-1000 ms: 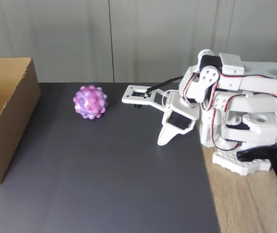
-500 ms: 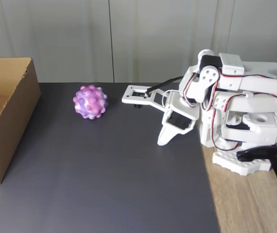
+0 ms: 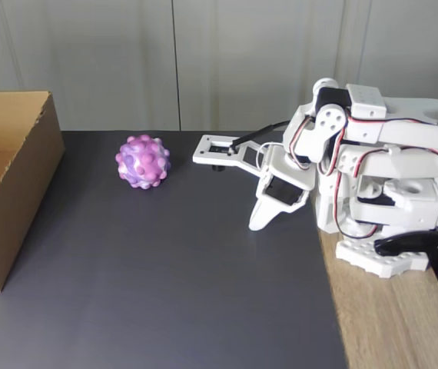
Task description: Grasp a ball and put it in the box.
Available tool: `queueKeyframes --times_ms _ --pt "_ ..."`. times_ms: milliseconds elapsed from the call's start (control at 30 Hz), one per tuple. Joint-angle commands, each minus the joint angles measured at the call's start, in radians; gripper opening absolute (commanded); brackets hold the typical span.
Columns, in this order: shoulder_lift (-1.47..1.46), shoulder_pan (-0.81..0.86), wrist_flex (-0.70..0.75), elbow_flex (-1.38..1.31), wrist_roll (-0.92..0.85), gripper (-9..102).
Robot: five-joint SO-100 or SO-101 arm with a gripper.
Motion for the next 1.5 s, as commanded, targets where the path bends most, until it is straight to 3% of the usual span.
queueKeyframes --times_ms 0,300,533,933,1467 --pt "-0.006 0.011 0.018 0.006 0.003 2" --pt "-0.008 0.020 -0.009 0.006 0.028 0" --pt "-0.009 0.038 -0.133 -0.002 0.097 0" --pt "-0.031 0.098 -0.232 -0.183 0.195 0" --pt "-0.775 0.224 -0.571 -0.742 0.222 0"
